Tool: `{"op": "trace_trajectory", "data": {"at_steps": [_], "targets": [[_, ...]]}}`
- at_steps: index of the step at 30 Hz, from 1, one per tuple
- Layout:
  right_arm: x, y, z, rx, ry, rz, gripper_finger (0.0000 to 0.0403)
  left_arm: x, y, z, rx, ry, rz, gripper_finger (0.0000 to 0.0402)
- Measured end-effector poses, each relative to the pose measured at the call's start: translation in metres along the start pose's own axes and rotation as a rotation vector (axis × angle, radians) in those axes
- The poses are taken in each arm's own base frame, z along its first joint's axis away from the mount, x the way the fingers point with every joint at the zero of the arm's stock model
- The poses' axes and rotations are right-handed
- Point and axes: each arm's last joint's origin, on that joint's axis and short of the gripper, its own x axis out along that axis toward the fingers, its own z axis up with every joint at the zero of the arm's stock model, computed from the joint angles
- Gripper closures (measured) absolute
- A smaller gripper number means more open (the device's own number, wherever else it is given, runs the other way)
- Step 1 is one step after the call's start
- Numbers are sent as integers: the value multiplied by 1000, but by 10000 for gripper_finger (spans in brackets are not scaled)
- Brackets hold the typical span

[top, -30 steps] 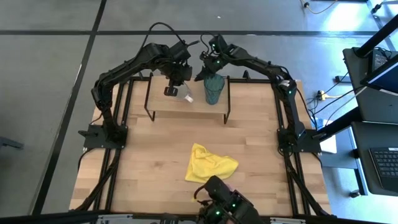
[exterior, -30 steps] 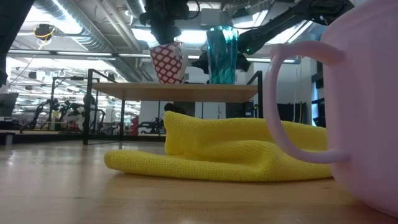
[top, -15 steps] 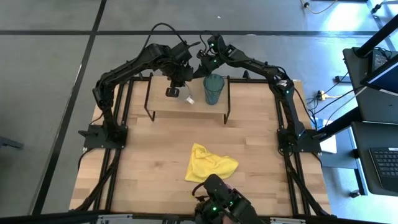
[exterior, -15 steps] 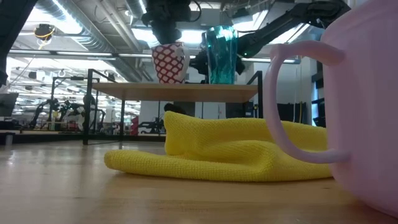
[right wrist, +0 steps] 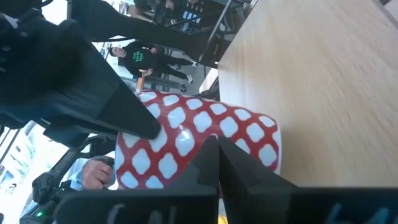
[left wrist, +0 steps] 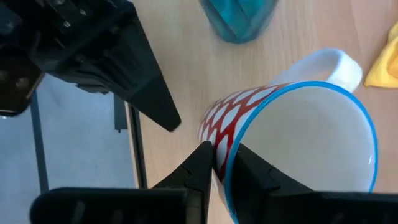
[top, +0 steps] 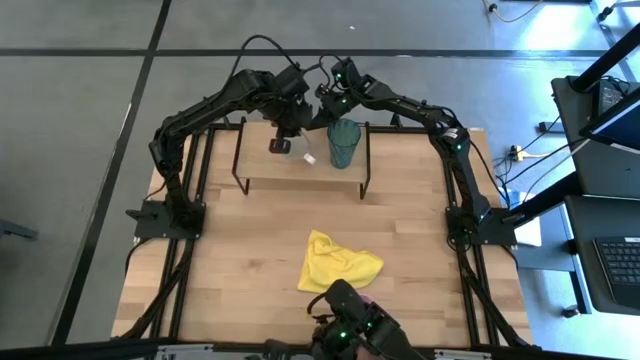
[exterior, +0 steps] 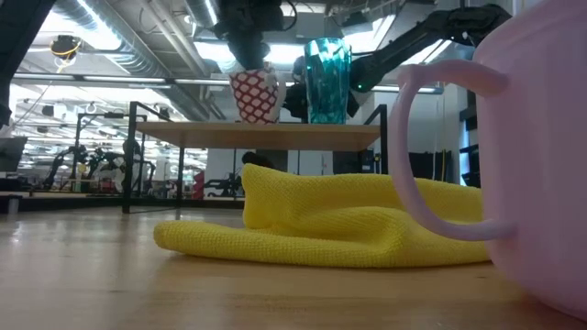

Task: Stack small to large cups/mugs on shelf
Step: Put the red patterned mug on the shelf

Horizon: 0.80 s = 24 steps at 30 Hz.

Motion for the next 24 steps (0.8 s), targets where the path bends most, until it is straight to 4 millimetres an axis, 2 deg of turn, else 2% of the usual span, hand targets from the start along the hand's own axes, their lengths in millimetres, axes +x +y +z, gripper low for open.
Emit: {"op": "trace_trajectory", "data": {"at_steps": [24], "targets": [[0,0,0,-3,6,6,400,5,3,-5,-26,33,-30,369]]}}
